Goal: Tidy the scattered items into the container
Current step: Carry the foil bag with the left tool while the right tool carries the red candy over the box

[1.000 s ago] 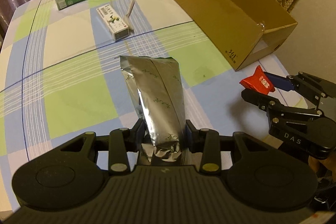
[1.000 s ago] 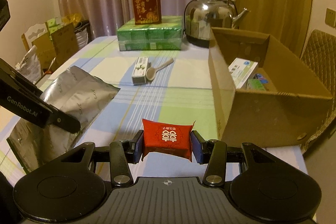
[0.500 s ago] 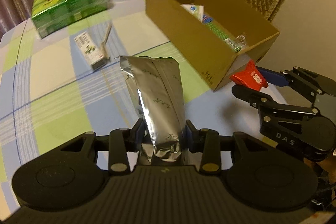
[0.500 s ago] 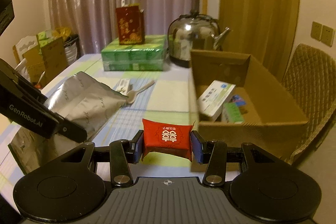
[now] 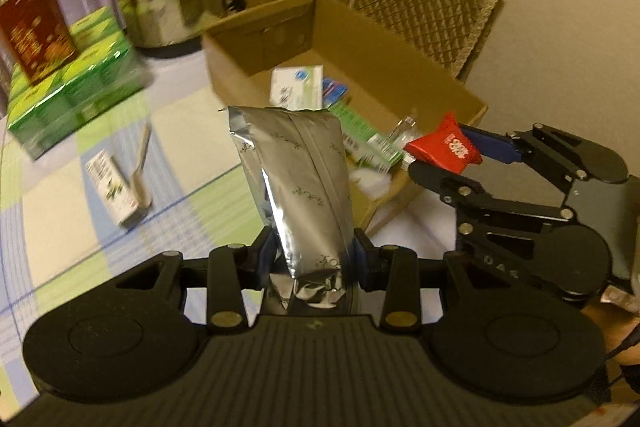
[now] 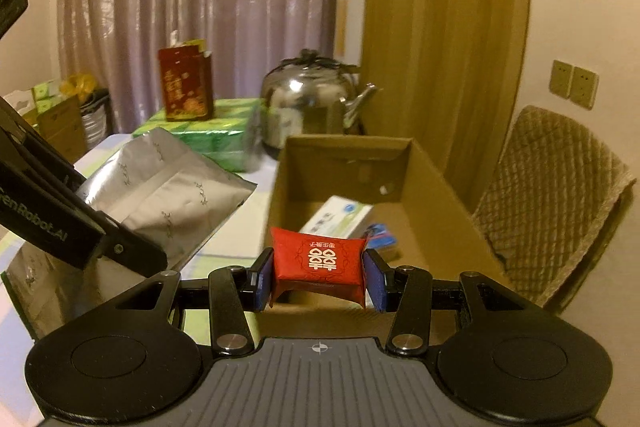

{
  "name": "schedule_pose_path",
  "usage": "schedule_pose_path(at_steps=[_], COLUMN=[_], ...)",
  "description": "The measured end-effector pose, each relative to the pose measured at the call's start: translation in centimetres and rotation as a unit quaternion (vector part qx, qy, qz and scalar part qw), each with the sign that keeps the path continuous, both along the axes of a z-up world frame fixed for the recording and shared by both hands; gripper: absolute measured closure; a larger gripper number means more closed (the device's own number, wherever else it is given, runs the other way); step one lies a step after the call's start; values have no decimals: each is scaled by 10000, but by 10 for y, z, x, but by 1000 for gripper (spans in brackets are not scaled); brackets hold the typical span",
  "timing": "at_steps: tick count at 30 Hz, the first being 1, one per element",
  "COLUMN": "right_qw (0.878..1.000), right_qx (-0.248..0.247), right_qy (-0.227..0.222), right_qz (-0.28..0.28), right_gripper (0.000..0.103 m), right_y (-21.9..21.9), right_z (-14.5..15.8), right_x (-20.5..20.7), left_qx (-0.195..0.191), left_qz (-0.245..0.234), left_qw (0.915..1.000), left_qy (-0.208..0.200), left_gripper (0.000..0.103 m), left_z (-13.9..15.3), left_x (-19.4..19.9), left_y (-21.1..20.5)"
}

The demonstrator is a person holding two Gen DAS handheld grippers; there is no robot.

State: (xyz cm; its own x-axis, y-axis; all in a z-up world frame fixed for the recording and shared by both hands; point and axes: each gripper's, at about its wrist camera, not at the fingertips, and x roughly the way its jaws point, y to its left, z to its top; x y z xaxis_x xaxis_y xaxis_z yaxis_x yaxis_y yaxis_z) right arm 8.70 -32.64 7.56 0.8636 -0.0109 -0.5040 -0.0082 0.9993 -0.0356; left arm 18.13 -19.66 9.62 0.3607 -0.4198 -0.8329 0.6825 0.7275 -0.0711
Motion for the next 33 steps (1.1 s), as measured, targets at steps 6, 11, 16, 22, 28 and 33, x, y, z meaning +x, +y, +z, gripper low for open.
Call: schedule_pose_path(at_steps=[6,11,16,22,28,33], right_qw=[9998,9995,9992,9990,9990,9989], right_qx=[-38,-66,-82,-62,-41,-43], right_qy=[-83,-110,-112,-68,-37,-4], right_qz=[-168,-289,-377,-429,-446,-467], right_gripper=[59,59,59,59,59,59], right_y=[-29,-48,-64,-78,-85,-92], right_z=[7,9,10,8,7,6], right_x=[13,23,30,41,50,59], left_qx=[-67,-188,-272,-453,-679,-880], left_qz=[-205,-269,-200,-14,258,591], left_qw=[9997,9995,9994,9988,9967,9932], left_qy=[-65,-42,-3,157,359,486], left_gripper=[69,69,69,69,69,69], left_z=[13,20,19,14,8,5], left_x=[14,27,40,55,69,83], left_y=[-34,-58,-76,-88,-94,-94])
